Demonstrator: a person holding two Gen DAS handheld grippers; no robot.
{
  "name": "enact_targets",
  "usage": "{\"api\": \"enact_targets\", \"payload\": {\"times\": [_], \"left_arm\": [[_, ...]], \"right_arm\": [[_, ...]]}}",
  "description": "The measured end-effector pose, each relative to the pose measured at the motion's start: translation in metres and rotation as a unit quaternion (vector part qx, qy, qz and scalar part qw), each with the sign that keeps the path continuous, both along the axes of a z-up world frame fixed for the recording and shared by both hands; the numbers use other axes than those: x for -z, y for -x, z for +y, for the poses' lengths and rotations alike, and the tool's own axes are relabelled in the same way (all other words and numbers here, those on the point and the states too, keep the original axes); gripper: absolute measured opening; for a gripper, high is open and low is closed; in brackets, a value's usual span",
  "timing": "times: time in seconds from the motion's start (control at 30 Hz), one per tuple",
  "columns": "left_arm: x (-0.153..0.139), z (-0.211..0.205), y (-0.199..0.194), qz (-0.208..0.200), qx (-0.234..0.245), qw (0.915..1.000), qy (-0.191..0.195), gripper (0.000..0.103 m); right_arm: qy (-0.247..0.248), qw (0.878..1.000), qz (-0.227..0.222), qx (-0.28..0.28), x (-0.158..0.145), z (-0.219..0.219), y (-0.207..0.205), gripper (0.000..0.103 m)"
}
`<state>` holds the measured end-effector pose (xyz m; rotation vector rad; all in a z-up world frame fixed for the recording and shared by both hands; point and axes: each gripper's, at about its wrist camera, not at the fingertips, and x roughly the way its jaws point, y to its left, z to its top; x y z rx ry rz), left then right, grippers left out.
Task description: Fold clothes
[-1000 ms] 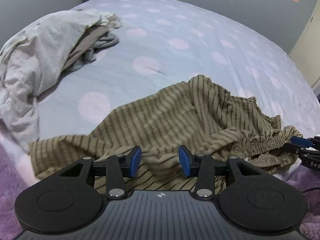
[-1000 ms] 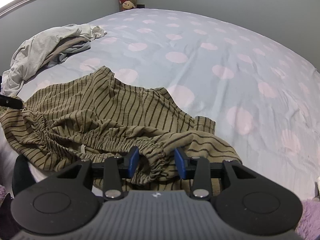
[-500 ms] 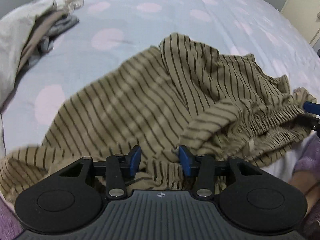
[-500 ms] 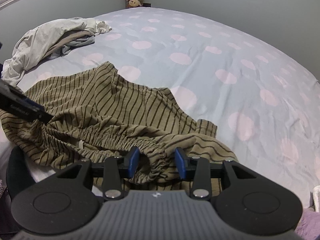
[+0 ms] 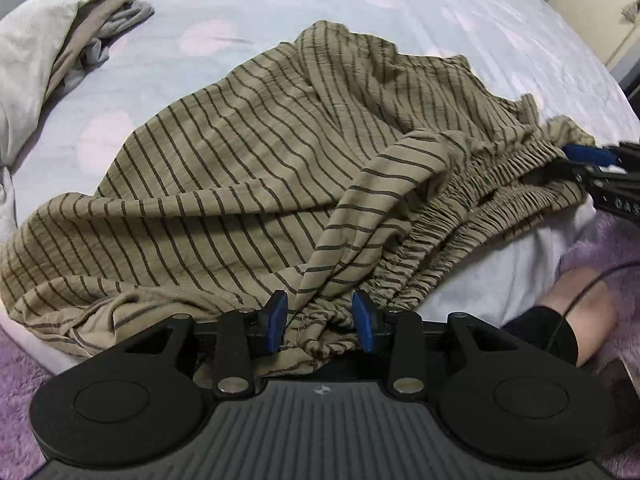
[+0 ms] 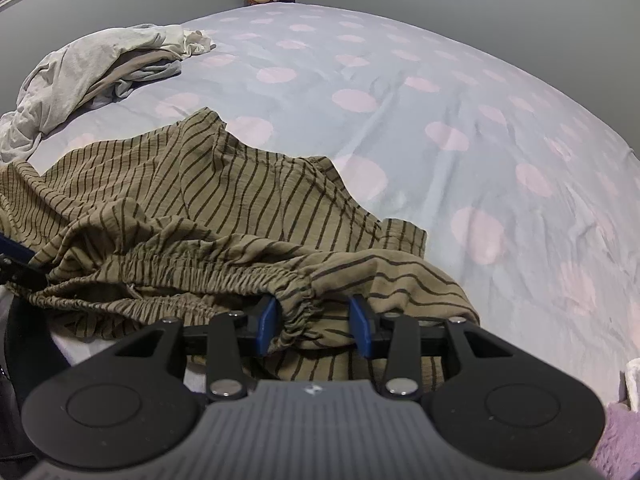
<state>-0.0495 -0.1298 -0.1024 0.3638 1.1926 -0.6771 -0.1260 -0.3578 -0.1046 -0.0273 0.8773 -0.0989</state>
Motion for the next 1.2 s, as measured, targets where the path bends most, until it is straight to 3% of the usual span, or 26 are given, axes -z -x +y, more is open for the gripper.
{"api": "enact_targets", "payload": {"times": [0.17, 0.4, 0.57, 0.87, 0.93, 0.97, 1.2], "left_arm": [[-0.014, -0.003, 0.019, -0.026, 0.023, 0.9992, -0.019, 0.037], [-0.015, -0.004, 0.017, -0.039, 0.012, 0.999, -0.018, 0.037], [-0.006, -0.004, 0.014, -0.025, 0.001, 0.9992, -0.032, 0.027], [-0.004, 0.003, 0.012, -0.029, -0.026, 0.9992, -0.013, 0.007], [-0.008, 0.005, 0.013, -0.04, -0.034, 0.9986, -0.005, 0.005], [-0.012, 0.007, 0.012, -0.046, -0.039, 0.9982, 0.0, 0.005], [-0.071, 0.009, 0.011, -0.125, -0.036, 0.9911, 0.029, 0.004]], "right_arm": [[-0.003, 1.0, -0.002, -0.001, 0.0, -0.001, 0.001, 0.043], [-0.006, 1.0, -0.007, -0.003, -0.002, 0.0, 0.003, 0.043], [0.01, 1.0, -0.017, -0.012, -0.007, 0.005, 0.004, 0.043], [0.033, 0.999, -0.004, -0.041, 0.0, 0.015, -0.003, 0.04], [0.033, 0.999, -0.001, -0.033, 0.002, 0.013, -0.003, 0.014], [0.034, 0.999, 0.0, -0.029, 0.002, 0.012, -0.003, 0.009], [0.026, 0.998, -0.061, -0.009, -0.03, 0.006, 0.009, 0.008]]}}
